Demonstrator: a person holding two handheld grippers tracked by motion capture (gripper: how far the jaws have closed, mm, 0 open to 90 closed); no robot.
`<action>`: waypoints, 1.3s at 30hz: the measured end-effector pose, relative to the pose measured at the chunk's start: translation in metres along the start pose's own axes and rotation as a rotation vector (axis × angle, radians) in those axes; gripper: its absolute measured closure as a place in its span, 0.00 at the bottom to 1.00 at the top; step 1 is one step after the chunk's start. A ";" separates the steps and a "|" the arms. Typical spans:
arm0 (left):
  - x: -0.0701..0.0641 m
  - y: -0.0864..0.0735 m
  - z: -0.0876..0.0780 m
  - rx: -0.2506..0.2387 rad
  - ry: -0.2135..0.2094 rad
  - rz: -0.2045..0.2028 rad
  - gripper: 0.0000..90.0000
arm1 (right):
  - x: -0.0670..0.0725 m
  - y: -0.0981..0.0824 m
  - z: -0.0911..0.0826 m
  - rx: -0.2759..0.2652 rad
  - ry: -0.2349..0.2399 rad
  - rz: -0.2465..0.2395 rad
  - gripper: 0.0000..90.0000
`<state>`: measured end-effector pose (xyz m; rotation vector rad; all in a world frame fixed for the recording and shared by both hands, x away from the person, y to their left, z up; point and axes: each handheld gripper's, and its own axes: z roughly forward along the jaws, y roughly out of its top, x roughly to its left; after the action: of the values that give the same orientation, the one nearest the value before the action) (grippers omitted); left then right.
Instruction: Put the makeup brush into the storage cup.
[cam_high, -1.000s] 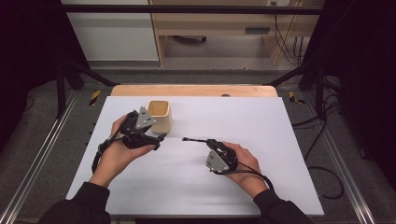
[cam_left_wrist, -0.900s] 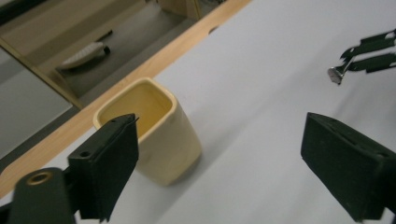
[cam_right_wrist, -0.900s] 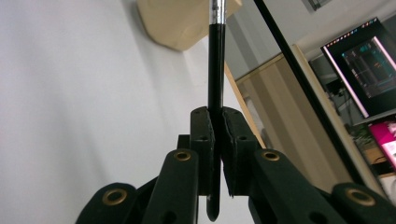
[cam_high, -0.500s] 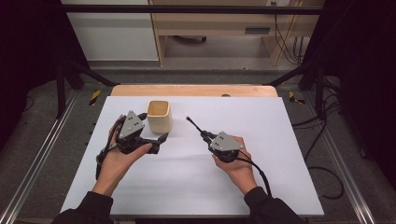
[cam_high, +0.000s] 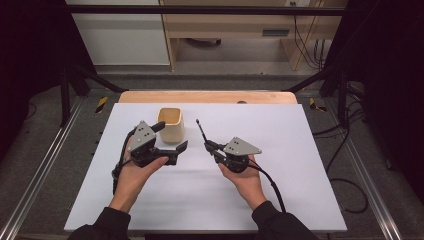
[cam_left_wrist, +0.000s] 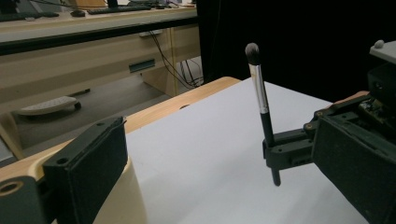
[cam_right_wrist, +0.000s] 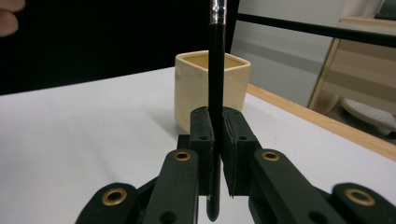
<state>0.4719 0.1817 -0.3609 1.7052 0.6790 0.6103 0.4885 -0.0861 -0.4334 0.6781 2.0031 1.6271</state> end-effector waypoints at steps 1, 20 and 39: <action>0.000 0.000 0.001 -0.006 -0.003 -0.005 0.04 | 0.001 0.000 0.001 -0.004 0.004 0.012 0.93; -0.013 0.003 0.011 -0.055 -0.004 -0.040 0.05 | 0.018 -0.001 0.016 -0.009 0.046 0.054 0.93; -0.017 -0.005 0.013 -0.068 0.010 -0.111 0.28 | 0.022 -0.001 0.018 -0.017 0.061 0.077 0.93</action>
<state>0.4686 0.1611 -0.3693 1.5915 0.7466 0.5583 0.4833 -0.0588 -0.4384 0.7158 2.0257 1.7274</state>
